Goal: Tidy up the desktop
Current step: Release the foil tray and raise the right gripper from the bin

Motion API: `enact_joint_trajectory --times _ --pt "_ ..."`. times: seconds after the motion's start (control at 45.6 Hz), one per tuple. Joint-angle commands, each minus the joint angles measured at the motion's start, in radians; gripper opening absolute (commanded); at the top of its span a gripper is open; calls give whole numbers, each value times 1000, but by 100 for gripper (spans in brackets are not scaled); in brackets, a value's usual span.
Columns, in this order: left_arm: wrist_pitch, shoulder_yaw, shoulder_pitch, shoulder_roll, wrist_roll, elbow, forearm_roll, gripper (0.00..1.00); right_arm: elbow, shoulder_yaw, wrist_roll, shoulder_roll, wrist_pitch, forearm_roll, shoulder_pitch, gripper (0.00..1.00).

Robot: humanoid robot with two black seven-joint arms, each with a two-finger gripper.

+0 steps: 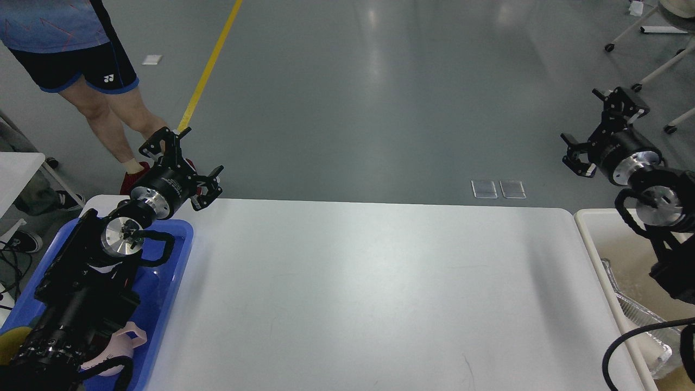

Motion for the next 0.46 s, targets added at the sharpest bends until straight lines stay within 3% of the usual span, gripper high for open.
enact_joint_trajectory --times 0.0,0.066,0.439 --pt "0 1 -4 -18 0 0 0 97 42 -1 265 79 2 0 -24 100" --pt "2 1 -5 -24 0 0 1 97 42 0 303 124 5 0 -34 100" --pt "14 1 -6 -24 0 0 1 97 20 5 300 222 -2 2 -40 100"
